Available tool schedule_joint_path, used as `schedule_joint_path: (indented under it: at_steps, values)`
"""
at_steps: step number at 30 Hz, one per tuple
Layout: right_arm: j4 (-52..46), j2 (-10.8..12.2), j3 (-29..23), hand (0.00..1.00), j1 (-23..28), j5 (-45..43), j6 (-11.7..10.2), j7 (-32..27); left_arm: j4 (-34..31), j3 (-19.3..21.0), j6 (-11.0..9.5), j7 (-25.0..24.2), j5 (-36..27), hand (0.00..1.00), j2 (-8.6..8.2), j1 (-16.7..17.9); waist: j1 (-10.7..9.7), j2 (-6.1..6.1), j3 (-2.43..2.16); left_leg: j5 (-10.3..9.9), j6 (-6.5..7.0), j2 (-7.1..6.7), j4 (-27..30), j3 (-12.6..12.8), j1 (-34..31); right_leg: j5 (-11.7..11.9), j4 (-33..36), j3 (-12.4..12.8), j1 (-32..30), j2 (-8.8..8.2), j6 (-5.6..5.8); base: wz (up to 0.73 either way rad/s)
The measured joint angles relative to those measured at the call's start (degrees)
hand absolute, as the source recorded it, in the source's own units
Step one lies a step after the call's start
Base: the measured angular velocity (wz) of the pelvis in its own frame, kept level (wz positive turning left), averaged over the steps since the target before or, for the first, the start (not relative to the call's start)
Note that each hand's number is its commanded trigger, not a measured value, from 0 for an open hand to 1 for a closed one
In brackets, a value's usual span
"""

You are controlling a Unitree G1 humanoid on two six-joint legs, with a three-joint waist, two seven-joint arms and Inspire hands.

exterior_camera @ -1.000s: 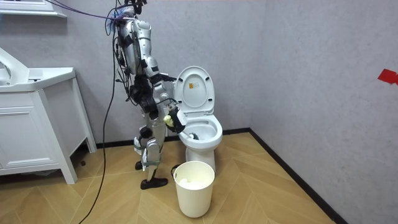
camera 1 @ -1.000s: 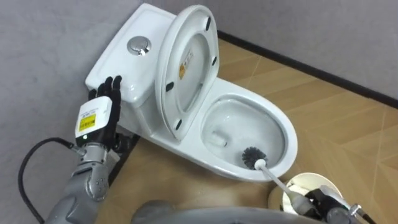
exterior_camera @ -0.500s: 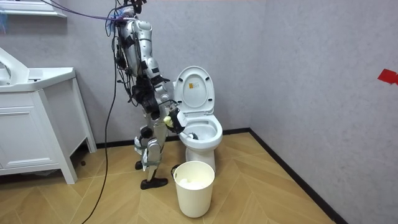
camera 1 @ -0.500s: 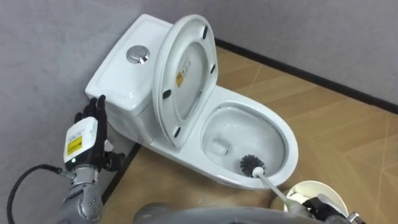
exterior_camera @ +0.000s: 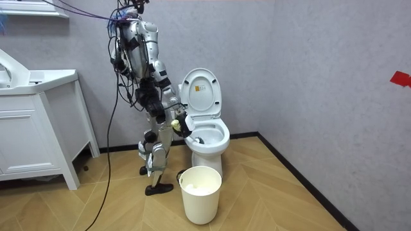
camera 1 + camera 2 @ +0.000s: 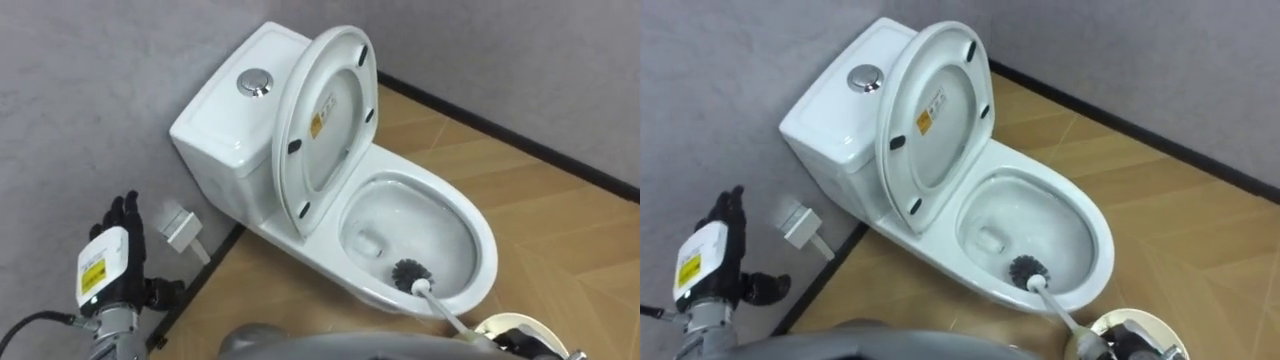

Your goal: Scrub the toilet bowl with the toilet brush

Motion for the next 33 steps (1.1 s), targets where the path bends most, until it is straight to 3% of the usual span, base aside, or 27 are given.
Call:
schedule_joint_path:
  at_steps: [4, 9, 12, 20, 24, 29, 33]
  values:
    - [0.0, 0.2, -0.2, 1.00, 0.1, 0.8, 1.0, 0.1, 3.0, -0.2, 2.2, -0.5, -1.0, 0.00, -0.52, 1.8, 0.4, 0.32, -0.07, 0.0, 0.00, -0.12, 0.1, -0.4, 0.2, 0.0, -0.7, -0.5, 0.8, 0.02, 0.00, 0.08]
    - [-0.3, 0.4, -0.3, 1.00, 0.5, 2.2, 1.0, 0.0, 5.2, -0.3, 4.6, -5.7, -2.0, 0.00, -1.63, 2.9, 0.1, -0.05, -0.06, 0.0, 0.01, -0.34, 0.0, -0.3, 1.3, -0.8, -0.6, 0.0, 1.9, -0.18, 0.05, 0.00]
    - [-0.3, 0.4, -0.9, 1.00, 1.0, 2.1, 0.9, -0.1, 11.0, -0.4, 5.1, -8.2, -2.3, 0.00, -1.86, 1.2, -0.6, -0.13, -0.05, 0.0, 0.01, -0.22, -0.2, 0.2, 1.8, -0.9, -0.5, 0.2, 2.0, -0.17, -0.03, -0.05]
    - [-0.2, 0.4, -1.0, 1.00, 1.0, 1.8, 0.4, -2.4, 22.4, 1.5, 5.6, -12.9, -7.6, 0.00, -1.98, -5.2, -2.2, -0.05, 0.14, 0.0, 0.01, 0.30, -0.9, 3.5, 3.6, -0.7, -0.6, 4.4, 1.9, 0.34, -0.05, -0.23]
    - [-0.3, 1.1, -1.7, 1.00, 0.8, 1.4, -0.4, -3.3, 25.1, 2.2, 5.5, -13.0, -9.4, 0.00, -2.00, -7.8, -3.6, 0.00, 0.17, 0.0, 0.01, 0.42, -2.1, 3.9, 4.5, -0.7, -0.6, 5.4, 1.8, 0.53, 0.00, -0.17]
    - [-2.8, 2.2, -3.7, 1.00, 0.8, 1.5, -1.3, -7.1, 29.2, 1.9, 5.5, -13.9, -14.6, 0.00, -2.27, -10.1, -5.0, 0.00, 0.19, 0.0, 0.01, 0.96, -2.8, 8.9, 5.6, -0.3, -0.6, 8.9, 1.0, 1.06, -0.12, -0.33]
    - [-6.1, 2.8, -4.0, 1.00, 1.1, 1.7, -2.4, -10.3, 29.9, 1.9, 5.5, -14.3, -15.7, 0.00, -2.31, -10.4, -6.6, 0.07, 0.37, 0.0, 0.02, 0.98, -2.8, 9.3, 5.9, -0.2, -0.8, 10.9, 0.7, 1.30, -0.14, -0.25]
